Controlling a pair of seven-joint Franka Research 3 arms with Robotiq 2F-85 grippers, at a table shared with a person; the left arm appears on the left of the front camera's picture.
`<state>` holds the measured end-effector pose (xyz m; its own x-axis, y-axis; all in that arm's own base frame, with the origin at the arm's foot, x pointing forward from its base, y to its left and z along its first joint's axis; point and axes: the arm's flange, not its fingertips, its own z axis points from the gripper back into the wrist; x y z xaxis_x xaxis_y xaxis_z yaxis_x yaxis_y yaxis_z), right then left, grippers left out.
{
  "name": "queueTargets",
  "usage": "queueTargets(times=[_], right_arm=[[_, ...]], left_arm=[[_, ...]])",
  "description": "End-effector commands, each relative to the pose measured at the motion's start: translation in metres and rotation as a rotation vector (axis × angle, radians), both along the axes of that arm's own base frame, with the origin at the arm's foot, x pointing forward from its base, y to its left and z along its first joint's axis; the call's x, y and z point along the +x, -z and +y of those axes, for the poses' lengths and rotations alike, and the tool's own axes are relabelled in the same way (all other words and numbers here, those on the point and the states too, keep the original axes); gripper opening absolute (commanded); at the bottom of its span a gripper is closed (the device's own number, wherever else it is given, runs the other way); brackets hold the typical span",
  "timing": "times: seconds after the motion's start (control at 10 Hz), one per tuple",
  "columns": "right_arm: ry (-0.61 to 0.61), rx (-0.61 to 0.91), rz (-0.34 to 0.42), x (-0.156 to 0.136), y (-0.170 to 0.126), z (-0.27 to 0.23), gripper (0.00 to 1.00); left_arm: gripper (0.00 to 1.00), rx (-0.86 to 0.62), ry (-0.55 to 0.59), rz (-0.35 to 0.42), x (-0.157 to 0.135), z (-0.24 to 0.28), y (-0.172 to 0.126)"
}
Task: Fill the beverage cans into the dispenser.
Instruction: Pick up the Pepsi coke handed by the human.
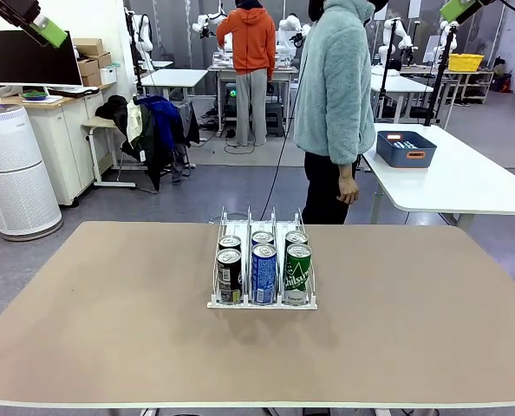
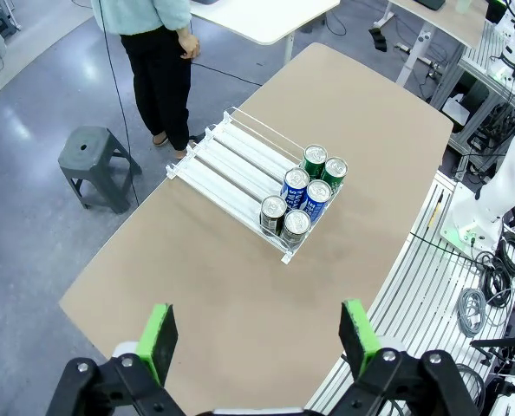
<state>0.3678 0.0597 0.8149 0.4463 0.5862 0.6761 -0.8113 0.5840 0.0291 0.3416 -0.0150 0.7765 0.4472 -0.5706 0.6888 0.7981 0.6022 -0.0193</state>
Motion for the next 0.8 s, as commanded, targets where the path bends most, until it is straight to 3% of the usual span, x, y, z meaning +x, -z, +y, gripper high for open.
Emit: queueTargets(times=[0.0,0.7], right_arm=[[0.001,0.006,0.01,-0.0016,0.0005,0.001,1.0],[0.001,0.006,0.01,-0.0016,0.0005,0.001,1.0]], left_arm=[[1.0,-0.013,0.0,0.016,-0.0003,0.003,-0.001],[1.0,-0.013,0.0,0.016,-0.0003,0.003,-0.001]])
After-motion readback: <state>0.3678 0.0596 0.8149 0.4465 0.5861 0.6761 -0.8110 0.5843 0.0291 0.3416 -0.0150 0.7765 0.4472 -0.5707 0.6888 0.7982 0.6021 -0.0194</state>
